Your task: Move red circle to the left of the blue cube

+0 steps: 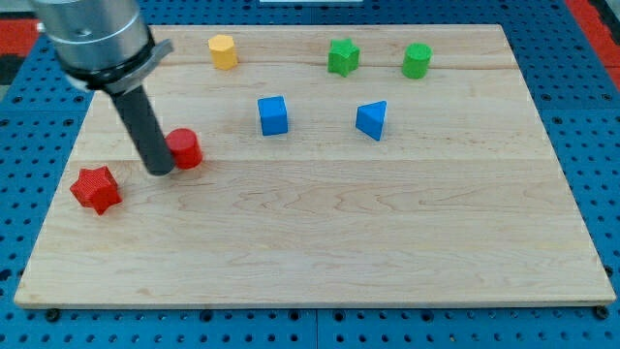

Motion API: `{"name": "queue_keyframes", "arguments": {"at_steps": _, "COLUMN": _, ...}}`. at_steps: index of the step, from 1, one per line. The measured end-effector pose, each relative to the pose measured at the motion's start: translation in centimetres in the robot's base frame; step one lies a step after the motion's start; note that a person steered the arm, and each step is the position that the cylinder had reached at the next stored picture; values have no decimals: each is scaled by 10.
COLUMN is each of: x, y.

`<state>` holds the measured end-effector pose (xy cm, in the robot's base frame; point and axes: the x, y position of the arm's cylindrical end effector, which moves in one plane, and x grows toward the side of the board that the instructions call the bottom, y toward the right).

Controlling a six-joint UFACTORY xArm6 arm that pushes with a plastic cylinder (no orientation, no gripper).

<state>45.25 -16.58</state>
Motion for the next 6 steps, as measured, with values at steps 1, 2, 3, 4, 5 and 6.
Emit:
{"name": "queue_keyframes", "arguments": {"at_steps": 1, "x": -2, "y": 11}}
{"name": "queue_keyframes", "arguments": {"at_steps": 2, "x": -1, "y": 11}}
{"name": "queue_keyframes", "arguments": {"at_steps": 3, "x": -15, "y": 18}}
{"name": "queue_keyframes", "arguments": {"at_steps": 4, "x": -22, "y": 32}}
{"name": "queue_keyframes", "arguments": {"at_steps": 5, "x": -10, "y": 45}}
{"name": "queue_keyframes", "arguments": {"at_steps": 6, "x": -21, "y": 48}}
